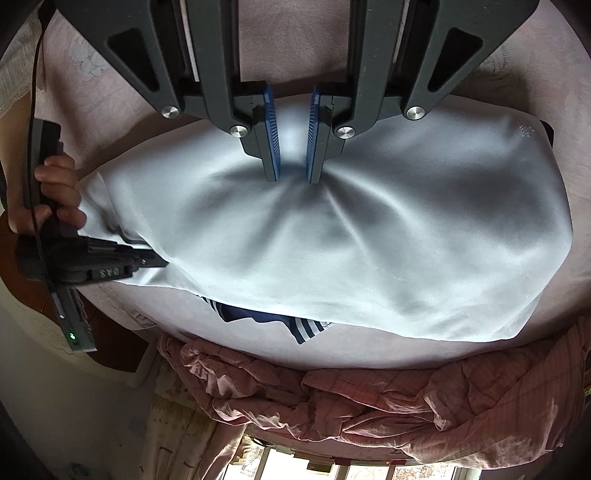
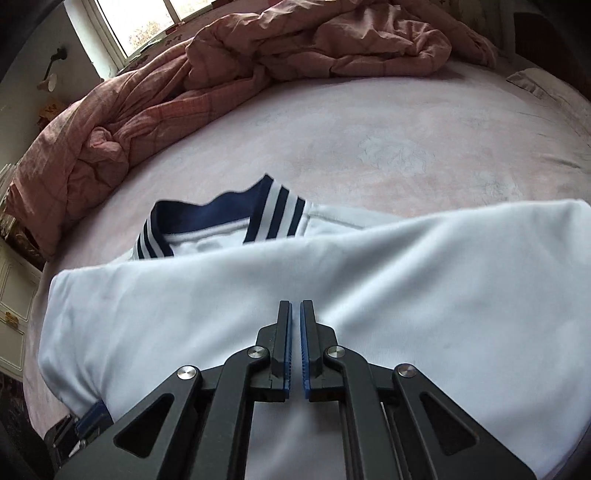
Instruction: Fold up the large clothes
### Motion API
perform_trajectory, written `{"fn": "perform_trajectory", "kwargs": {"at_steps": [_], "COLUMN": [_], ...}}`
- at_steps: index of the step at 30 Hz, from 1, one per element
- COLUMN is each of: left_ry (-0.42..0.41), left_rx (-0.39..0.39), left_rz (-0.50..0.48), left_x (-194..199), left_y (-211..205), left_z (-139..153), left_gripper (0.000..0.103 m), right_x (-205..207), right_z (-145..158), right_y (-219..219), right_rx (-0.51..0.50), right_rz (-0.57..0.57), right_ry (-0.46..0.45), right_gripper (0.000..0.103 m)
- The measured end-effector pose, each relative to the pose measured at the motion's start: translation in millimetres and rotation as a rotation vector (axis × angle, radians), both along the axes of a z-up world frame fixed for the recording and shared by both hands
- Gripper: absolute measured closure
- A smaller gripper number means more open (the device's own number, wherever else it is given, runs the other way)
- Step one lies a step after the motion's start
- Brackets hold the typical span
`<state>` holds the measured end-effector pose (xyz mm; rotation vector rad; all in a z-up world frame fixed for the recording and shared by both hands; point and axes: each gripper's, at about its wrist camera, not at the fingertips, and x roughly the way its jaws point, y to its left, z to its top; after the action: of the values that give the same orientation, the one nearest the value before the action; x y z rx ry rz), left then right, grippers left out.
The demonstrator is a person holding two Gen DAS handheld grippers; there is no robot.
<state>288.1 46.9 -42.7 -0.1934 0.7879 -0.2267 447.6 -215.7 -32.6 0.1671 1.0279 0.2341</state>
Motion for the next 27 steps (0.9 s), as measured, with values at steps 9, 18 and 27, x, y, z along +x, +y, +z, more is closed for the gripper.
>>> {"fn": "perform_trajectory", "kwargs": {"at_steps": [9, 18, 27], "left_ry": [0.000, -0.001, -0.007], "left_rx": [0.002, 0.003, 0.005], "left_rz": [0.000, 0.002, -0.003], "left_x": [0, 1, 0], "left_y": [0, 0, 0], "left_z": [0, 0, 1], "left_gripper": [0.089, 0.089, 0.086], "right_x": [-95, -156, -168], "right_z": [-1, -14, 1], "right_y": [-13, -40, -148], "right_rx": [0.043, 0.037, 0.260], "right_rz": [0.167, 0.125, -0.375], "right_ry": [-0.004, -0.055, -0.201], "right_gripper": [0.098, 0.098, 0.054]}}
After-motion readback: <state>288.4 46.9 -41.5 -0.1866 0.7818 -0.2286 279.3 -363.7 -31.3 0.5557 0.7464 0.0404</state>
